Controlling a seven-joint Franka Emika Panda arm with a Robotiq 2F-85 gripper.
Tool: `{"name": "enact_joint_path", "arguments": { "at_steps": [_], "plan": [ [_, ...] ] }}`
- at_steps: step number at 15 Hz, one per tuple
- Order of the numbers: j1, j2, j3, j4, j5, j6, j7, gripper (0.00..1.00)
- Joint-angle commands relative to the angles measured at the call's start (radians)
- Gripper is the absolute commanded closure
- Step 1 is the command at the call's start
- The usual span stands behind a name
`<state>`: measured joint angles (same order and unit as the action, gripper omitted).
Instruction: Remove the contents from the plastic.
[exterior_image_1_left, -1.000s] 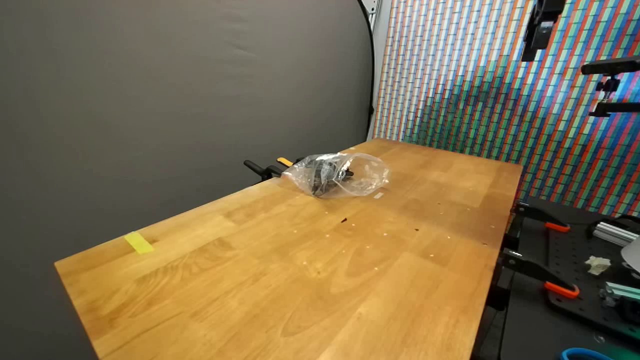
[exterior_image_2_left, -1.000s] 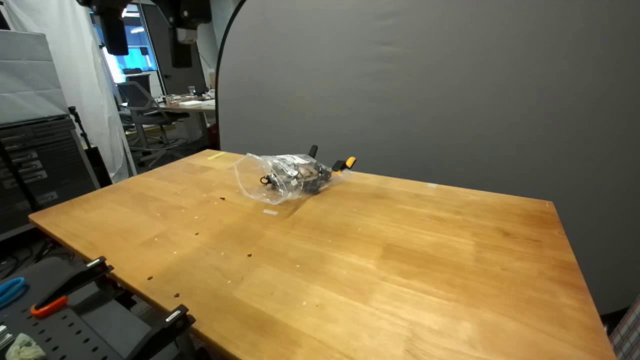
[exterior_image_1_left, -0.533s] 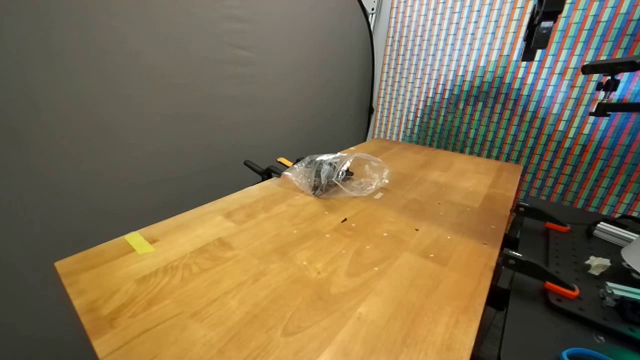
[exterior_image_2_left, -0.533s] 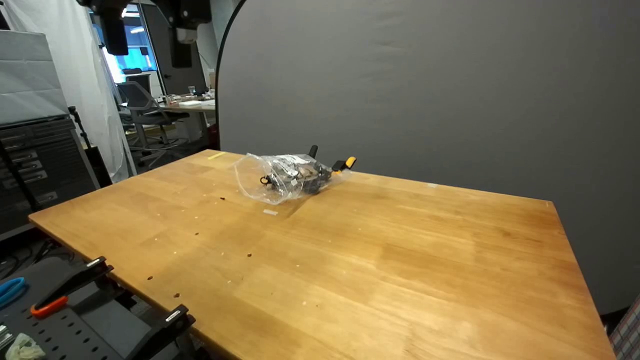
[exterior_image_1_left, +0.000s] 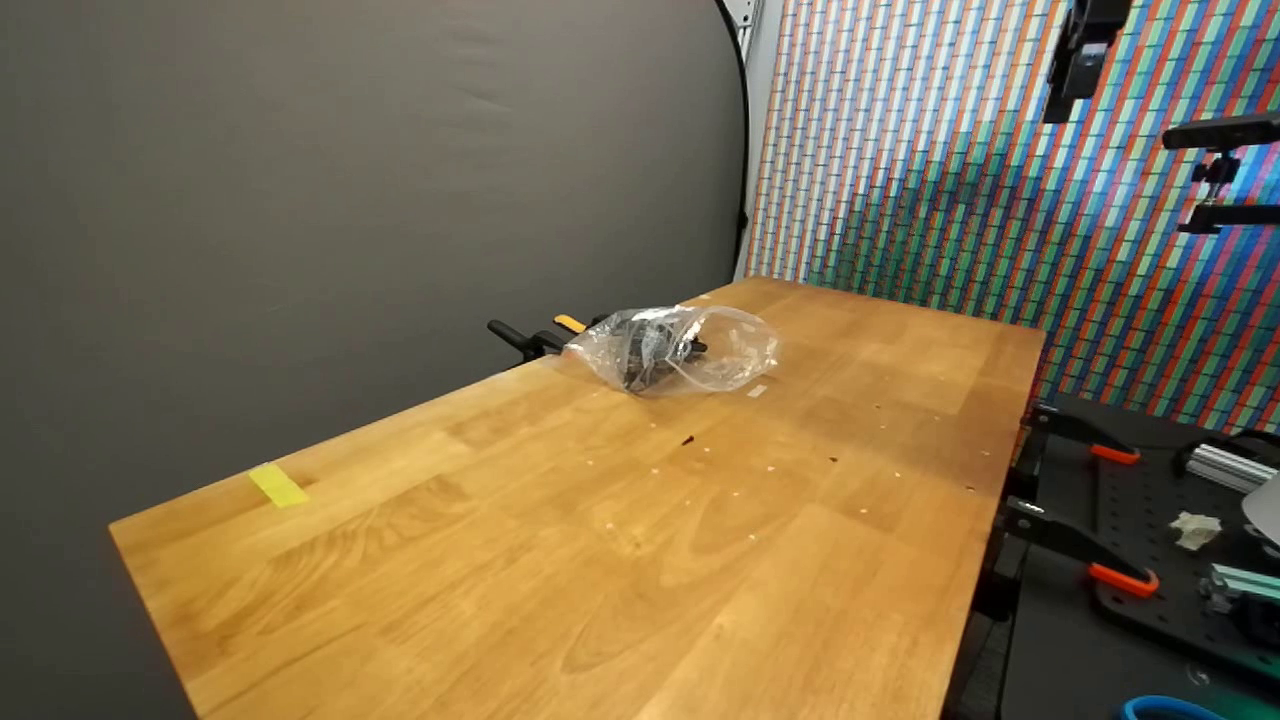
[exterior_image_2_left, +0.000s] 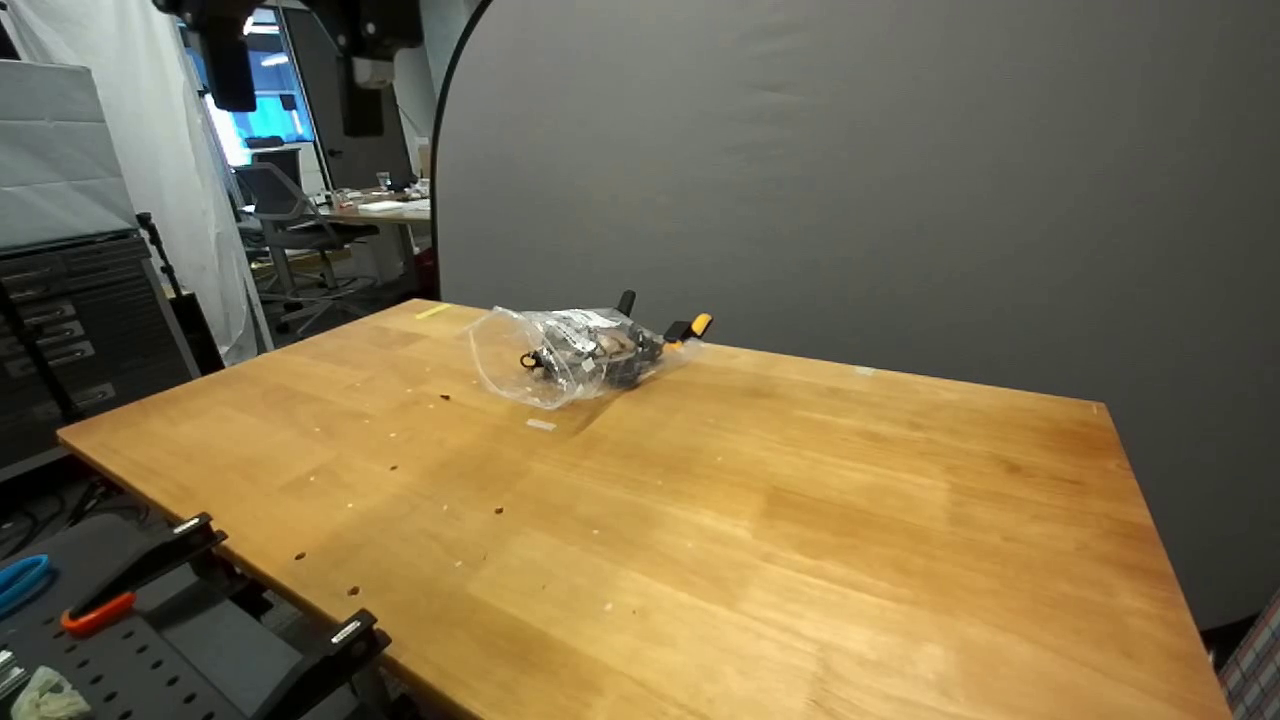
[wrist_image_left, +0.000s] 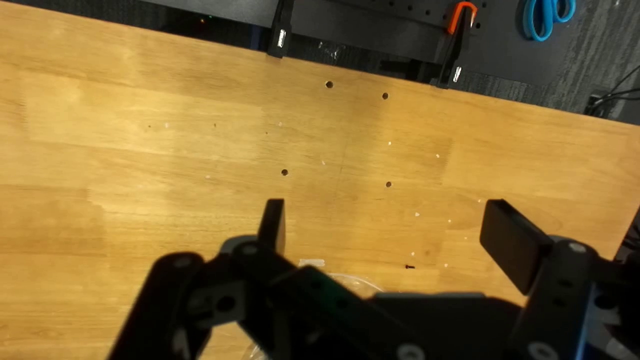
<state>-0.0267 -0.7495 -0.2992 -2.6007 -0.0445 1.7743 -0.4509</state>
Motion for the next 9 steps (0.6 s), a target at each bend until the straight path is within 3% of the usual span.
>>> {"name": "enact_joint_path", "arguments": {
  "at_steps": [1, 4, 9],
  "plan": [
    [0.001, 0.037, 0.012, 0.004, 0.026, 0.021, 0.005, 0.0],
    [0.003, 0.098, 0.033, -0.009, 0.056, 0.087, 0.05, 0.0],
    [0.02, 0.262, 0.101, -0.042, 0.101, 0.322, 0.136, 0.0]
  ]
}}
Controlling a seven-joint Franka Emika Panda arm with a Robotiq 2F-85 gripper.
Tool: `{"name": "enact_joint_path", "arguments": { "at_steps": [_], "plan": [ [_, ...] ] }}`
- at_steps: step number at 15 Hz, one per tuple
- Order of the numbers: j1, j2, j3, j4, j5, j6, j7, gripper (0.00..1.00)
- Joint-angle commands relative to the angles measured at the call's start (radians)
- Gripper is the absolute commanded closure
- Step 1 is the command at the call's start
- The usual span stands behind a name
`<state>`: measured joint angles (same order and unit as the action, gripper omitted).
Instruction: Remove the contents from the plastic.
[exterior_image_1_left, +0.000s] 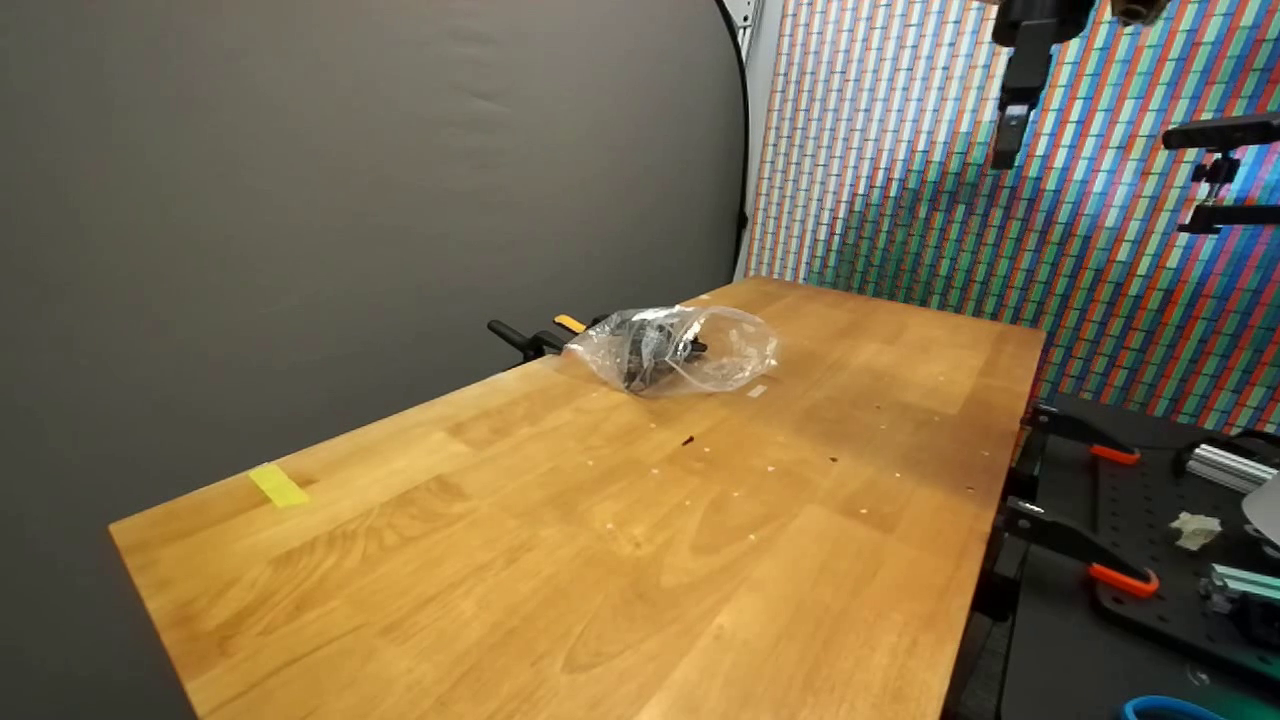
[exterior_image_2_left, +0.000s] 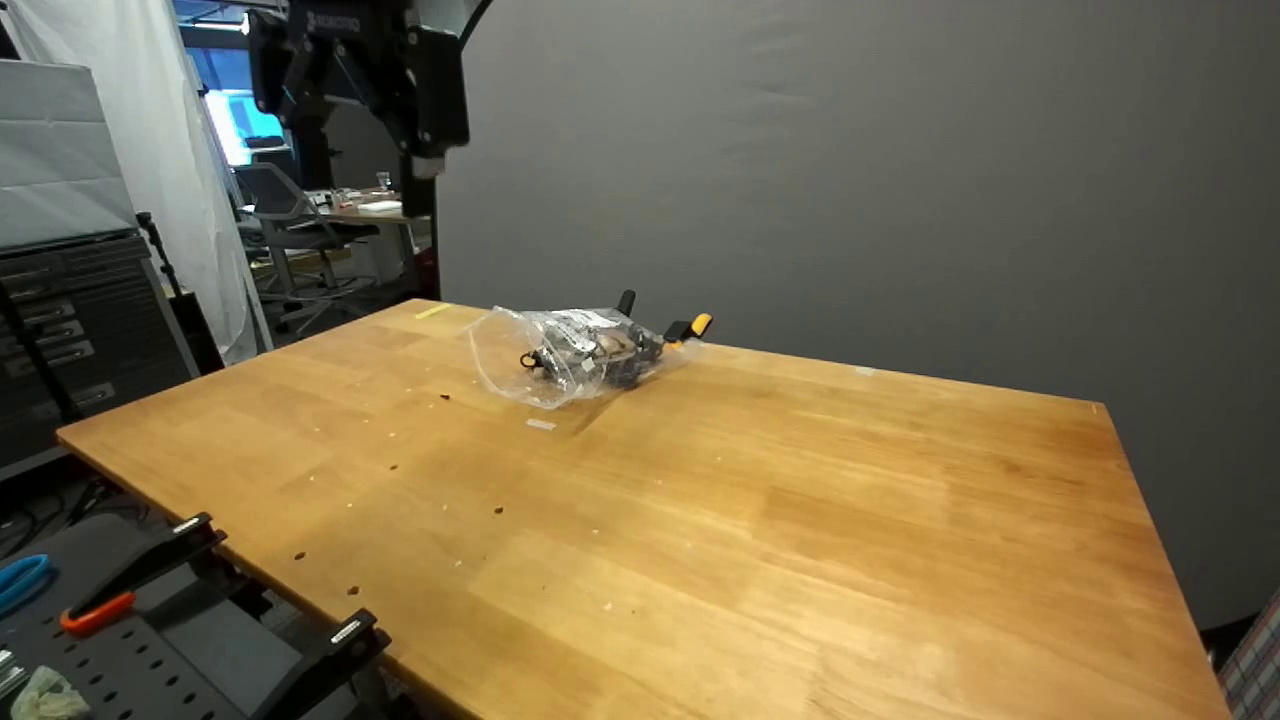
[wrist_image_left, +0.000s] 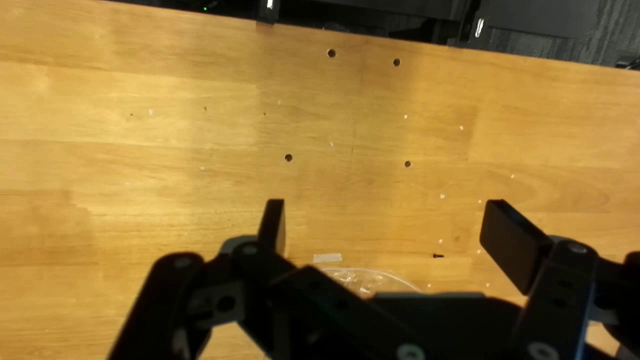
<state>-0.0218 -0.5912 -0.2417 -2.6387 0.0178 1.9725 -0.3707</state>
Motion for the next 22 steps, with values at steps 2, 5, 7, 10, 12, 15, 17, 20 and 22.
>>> {"name": "enact_joint_path", "arguments": {
  "at_steps": [2, 5, 7, 10, 12, 15, 17, 20, 22],
  "plan": [
    [0.03, 0.186, 0.081, -0.004, 0.058, 0.211, 0.093, 0.0],
    [0.055, 0.307, 0.14, 0.019, 0.082, 0.316, 0.153, 0.0],
    [0.068, 0.381, 0.177, 0.038, 0.091, 0.38, 0.199, 0.0],
    [0.077, 0.479, 0.222, 0.07, 0.095, 0.504, 0.266, 0.0],
    [0.083, 0.545, 0.239, 0.103, 0.126, 0.562, 0.299, 0.0],
    [0.084, 0.646, 0.259, 0.166, 0.196, 0.604, 0.327, 0.0],
    [0.08, 0.706, 0.273, 0.208, 0.244, 0.605, 0.337, 0.0],
    [0.066, 0.794, 0.295, 0.277, 0.335, 0.596, 0.333, 0.0],
    [0.057, 0.846, 0.308, 0.321, 0.382, 0.587, 0.335, 0.0]
  ]
}}
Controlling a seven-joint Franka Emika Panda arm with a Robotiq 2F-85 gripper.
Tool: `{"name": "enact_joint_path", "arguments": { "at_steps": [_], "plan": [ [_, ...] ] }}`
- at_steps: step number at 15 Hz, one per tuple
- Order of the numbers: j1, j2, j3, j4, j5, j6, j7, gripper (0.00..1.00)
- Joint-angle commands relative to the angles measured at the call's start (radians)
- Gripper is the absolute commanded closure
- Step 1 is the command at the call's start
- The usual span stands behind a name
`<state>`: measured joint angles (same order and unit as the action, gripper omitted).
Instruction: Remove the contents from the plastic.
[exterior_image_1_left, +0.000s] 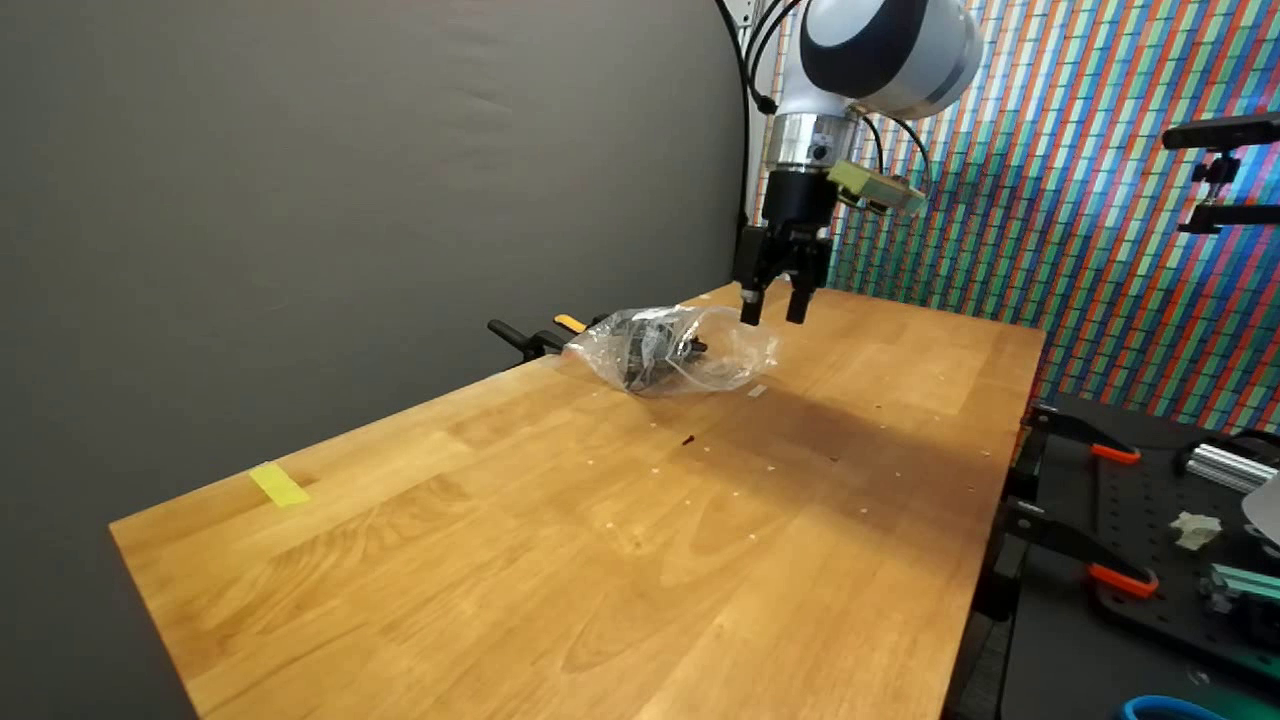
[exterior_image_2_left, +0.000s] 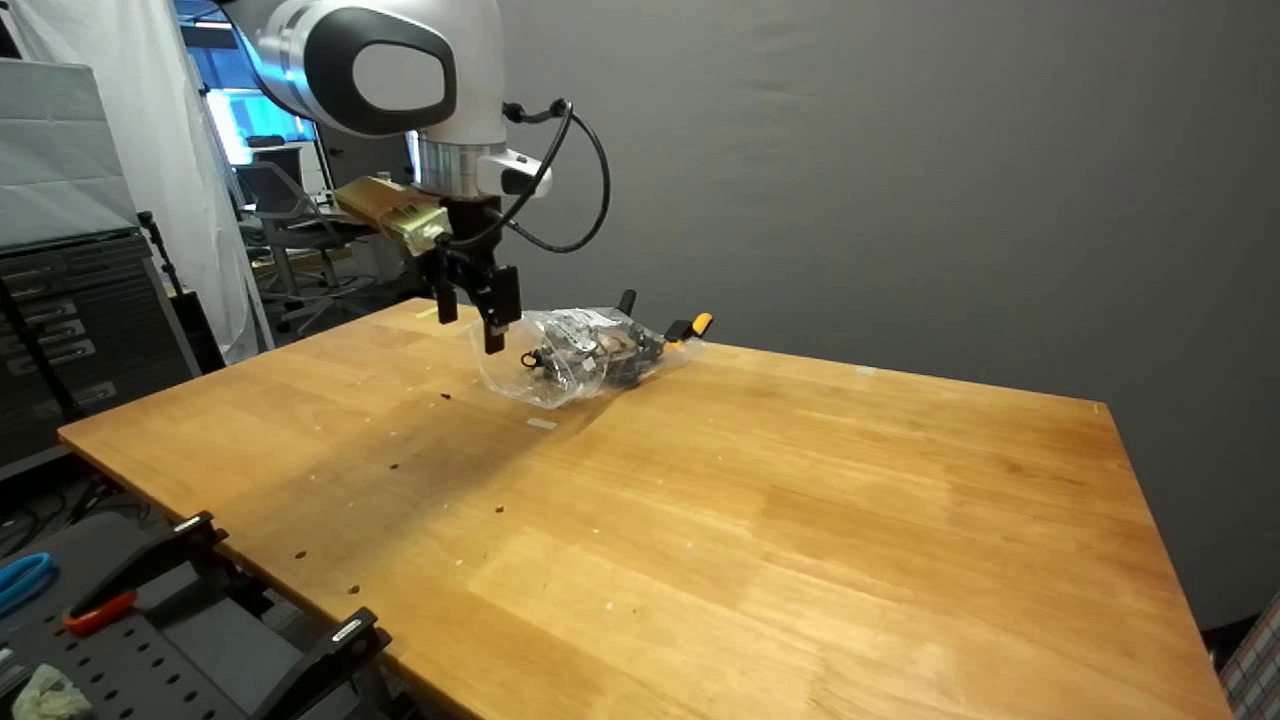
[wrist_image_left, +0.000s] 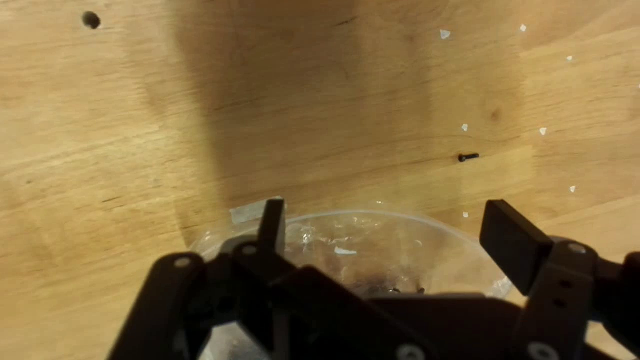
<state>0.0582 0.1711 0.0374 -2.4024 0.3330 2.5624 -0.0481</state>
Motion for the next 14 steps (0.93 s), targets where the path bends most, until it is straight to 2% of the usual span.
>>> {"name": "enact_joint_path", "arguments": {
  "at_steps": [1, 7, 9, 14],
  "plan": [
    [-0.029, 0.109, 0.035, 0.104, 0.086, -0.002, 0.011, 0.0],
    [-0.055, 0.218, 0.055, 0.178, 0.136, 0.087, 0.037, 0.0],
    [-0.062, 0.244, 0.058, 0.19, 0.138, 0.15, 0.048, 0.0],
    [-0.112, 0.272, 0.118, 0.199, 0.202, 0.286, 0.039, 0.0]
  ]
}}
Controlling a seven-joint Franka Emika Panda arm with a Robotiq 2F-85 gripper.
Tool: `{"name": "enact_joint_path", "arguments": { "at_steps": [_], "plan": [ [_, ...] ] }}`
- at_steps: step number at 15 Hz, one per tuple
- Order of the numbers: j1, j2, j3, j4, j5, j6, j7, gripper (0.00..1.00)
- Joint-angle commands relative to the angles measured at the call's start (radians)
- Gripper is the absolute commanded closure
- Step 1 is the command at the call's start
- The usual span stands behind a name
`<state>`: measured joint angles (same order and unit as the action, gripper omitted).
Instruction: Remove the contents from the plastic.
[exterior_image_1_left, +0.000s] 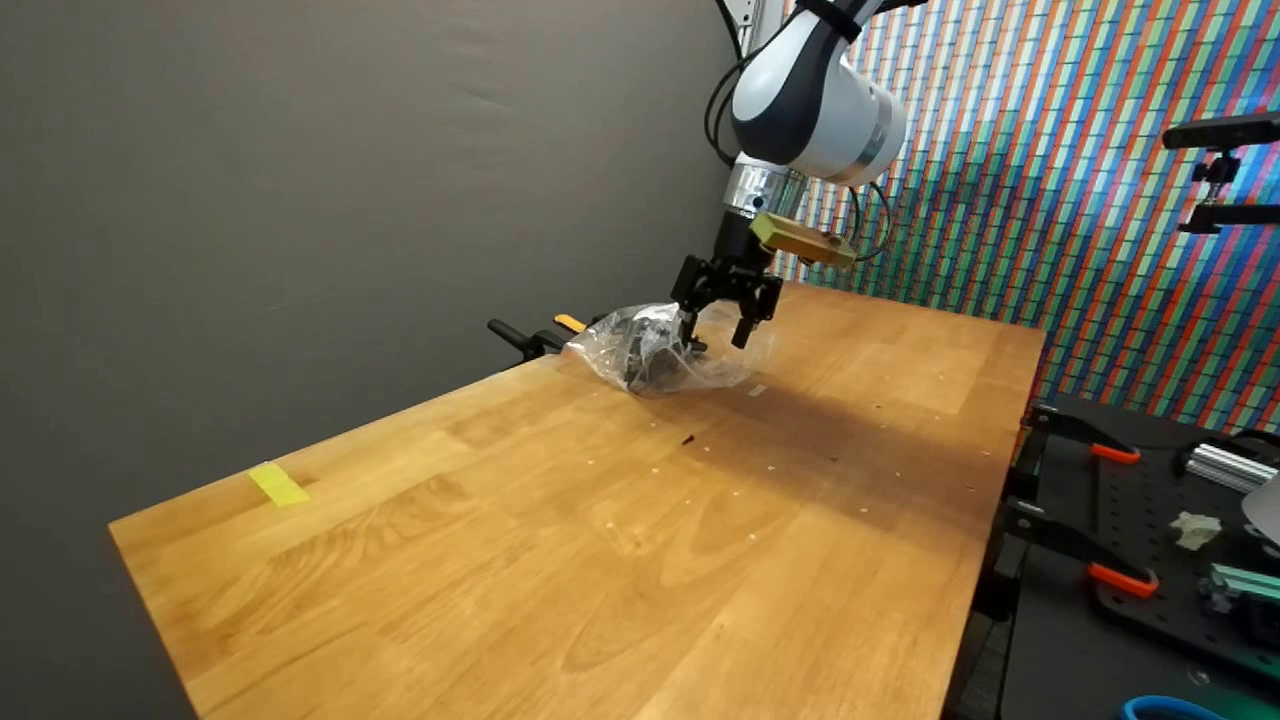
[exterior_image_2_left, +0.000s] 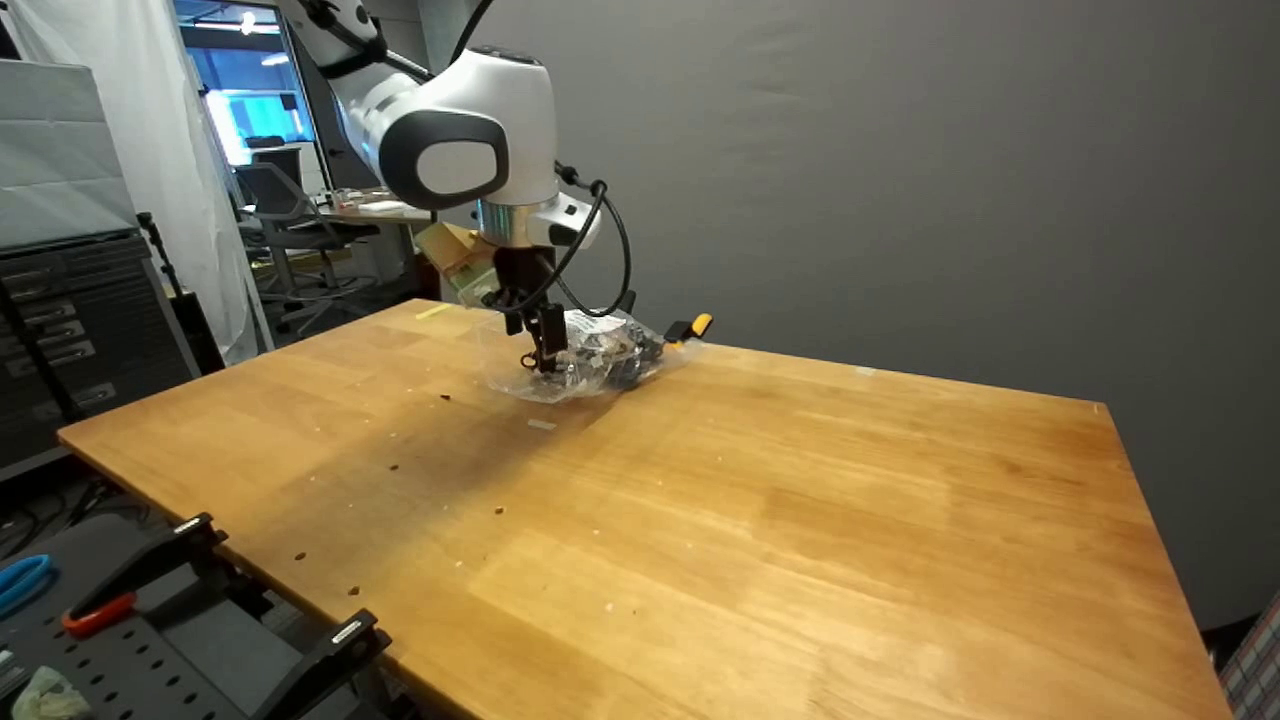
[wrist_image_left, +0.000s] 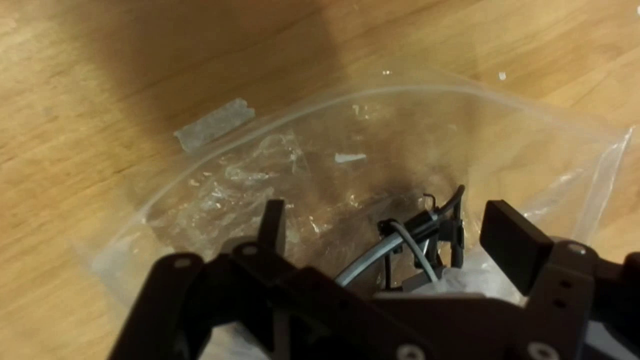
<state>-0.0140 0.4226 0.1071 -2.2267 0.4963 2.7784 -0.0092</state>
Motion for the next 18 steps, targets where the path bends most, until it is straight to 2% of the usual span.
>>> {"name": "enact_joint_path", "arguments": {
  "at_steps": [1, 5, 12, 18],
  "plan": [
    [-0.047, 0.027, 0.057, 0.024, 0.04, 0.089, -0.001, 0.0],
    [-0.07, 0.053, 0.079, 0.025, 0.024, 0.155, 0.004, 0.0],
    [-0.113, 0.082, 0.106, 0.012, 0.013, 0.182, -0.002, 0.0],
    [-0.118, 0.132, 0.133, 0.037, -0.009, 0.252, -0.005, 0.0]
  ]
}}
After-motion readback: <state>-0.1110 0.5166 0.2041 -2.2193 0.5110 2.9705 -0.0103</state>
